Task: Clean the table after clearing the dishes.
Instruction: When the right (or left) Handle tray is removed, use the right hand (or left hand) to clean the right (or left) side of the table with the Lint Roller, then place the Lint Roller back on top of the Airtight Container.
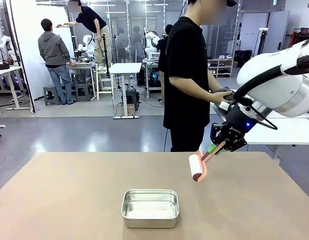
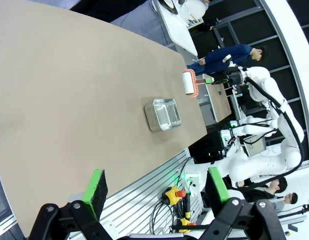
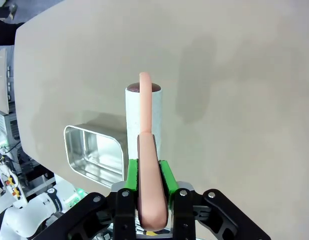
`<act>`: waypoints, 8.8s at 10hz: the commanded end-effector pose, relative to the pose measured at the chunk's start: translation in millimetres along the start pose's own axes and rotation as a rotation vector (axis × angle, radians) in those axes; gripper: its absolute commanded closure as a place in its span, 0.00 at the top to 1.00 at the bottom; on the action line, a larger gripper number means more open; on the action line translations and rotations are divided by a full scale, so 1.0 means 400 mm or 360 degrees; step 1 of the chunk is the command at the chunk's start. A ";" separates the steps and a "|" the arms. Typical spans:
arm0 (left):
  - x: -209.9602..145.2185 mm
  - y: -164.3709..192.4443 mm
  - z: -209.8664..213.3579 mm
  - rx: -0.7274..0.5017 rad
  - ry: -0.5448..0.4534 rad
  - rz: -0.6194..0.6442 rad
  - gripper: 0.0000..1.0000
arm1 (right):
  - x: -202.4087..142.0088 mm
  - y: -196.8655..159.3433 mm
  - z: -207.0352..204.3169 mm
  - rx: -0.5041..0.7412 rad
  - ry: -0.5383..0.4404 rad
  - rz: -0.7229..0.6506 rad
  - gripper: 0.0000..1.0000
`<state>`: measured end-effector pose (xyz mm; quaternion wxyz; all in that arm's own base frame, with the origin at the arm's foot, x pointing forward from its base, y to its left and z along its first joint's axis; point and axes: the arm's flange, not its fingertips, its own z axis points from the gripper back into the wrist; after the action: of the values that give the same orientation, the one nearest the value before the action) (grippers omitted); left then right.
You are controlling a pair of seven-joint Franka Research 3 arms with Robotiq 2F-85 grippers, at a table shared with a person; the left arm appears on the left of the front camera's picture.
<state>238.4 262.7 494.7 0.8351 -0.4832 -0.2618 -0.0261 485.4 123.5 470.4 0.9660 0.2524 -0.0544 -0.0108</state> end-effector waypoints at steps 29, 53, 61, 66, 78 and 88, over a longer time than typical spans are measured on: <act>-0.001 -0.003 0.005 -0.0027 -0.0022 -0.0017 1.00 | 0.160 -0.536 -0.188 0.0231 0.0011 -0.0175 0.22; -0.001 -0.003 0.005 -0.0027 -0.0022 -0.0017 1.00 | 0.135 -0.531 0.200 -0.0708 -0.0391 -0.0187 0.22; -0.001 -0.003 0.005 -0.0027 -0.0022 -0.0017 1.00 | 0.108 -0.340 0.320 -0.0805 -0.0414 -0.0010 0.22; -0.001 -0.003 0.005 -0.0027 -0.0022 -0.0017 1.00 | 0.110 -0.358 0.340 -0.0824 -0.0428 0.0052 0.22; -0.001 -0.003 0.005 -0.0027 -0.0022 -0.0017 1.00 | 0.110 -0.358 0.340 -0.0824 -0.0428 0.0052 0.22; -0.001 -0.003 0.005 -0.0027 -0.0022 -0.0017 1.00 | 0.105 -0.058 0.408 -0.0486 -0.0604 0.0729 0.22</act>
<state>238.8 262.2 494.8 0.8353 -0.4830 -0.2613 -0.0264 513.7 -6.1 580.5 0.9638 0.0313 -0.2543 0.0735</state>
